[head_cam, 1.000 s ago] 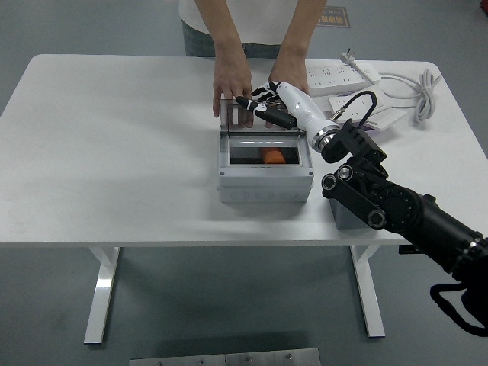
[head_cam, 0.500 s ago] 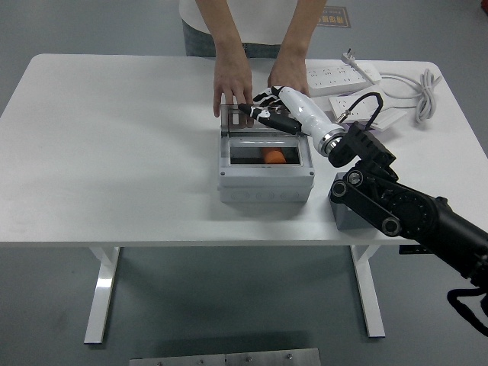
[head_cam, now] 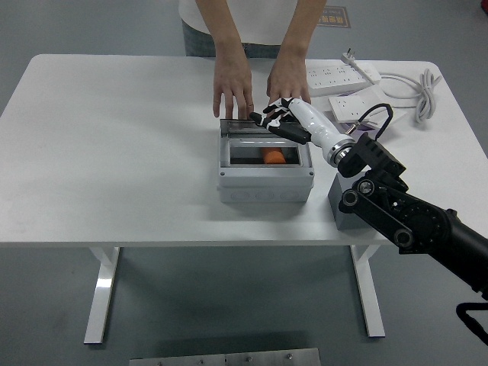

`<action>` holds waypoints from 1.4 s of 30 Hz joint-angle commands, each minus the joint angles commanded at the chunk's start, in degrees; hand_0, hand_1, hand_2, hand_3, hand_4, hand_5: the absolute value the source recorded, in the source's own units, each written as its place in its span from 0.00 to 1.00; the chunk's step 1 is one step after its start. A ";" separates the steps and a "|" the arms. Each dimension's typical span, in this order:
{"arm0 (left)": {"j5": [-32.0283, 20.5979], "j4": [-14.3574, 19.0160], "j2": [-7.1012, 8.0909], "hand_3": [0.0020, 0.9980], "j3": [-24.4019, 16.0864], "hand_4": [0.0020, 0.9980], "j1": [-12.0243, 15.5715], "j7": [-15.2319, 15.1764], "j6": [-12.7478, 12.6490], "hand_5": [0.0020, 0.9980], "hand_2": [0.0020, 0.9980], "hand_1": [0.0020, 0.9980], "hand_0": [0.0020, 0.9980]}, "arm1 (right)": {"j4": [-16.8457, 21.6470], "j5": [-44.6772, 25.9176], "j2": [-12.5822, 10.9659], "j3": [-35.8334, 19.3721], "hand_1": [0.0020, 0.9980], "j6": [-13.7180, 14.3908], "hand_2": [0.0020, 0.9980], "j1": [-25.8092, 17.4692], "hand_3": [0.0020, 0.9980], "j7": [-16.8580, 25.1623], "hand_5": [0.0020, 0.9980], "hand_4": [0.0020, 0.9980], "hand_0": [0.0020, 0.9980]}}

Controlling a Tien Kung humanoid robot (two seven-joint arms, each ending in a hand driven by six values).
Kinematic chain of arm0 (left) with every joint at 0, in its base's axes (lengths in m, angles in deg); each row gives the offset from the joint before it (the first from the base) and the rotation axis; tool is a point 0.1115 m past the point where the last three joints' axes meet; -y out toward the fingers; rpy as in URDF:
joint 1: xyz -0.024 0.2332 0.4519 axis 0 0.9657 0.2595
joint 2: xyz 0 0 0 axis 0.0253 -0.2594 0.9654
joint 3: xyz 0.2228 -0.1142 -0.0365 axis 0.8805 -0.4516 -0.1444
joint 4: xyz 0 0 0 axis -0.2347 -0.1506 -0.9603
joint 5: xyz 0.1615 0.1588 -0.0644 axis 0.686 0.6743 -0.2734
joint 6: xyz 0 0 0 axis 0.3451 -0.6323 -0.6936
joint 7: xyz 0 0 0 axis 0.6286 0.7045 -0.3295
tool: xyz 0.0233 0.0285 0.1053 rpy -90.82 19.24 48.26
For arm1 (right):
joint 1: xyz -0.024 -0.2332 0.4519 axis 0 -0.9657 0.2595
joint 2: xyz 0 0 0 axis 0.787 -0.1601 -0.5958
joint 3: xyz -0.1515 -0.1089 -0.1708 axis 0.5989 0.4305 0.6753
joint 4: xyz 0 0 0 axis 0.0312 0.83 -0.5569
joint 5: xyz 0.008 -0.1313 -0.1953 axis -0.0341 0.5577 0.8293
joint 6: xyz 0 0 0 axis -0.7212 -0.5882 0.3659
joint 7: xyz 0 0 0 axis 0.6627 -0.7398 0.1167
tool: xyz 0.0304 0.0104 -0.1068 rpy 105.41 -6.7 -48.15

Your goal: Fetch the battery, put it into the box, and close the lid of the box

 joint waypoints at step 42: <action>-0.22 0.22 -0.08 0.54 0.12 0.50 0.37 0.00 0.30 0.00 0.57 0.70 0.63 | 3.76 6.37 -1.09 -0.88 0.64 -5.06 0.65 1.33 0.71 -6.39 1.00 0.93 0.68</action>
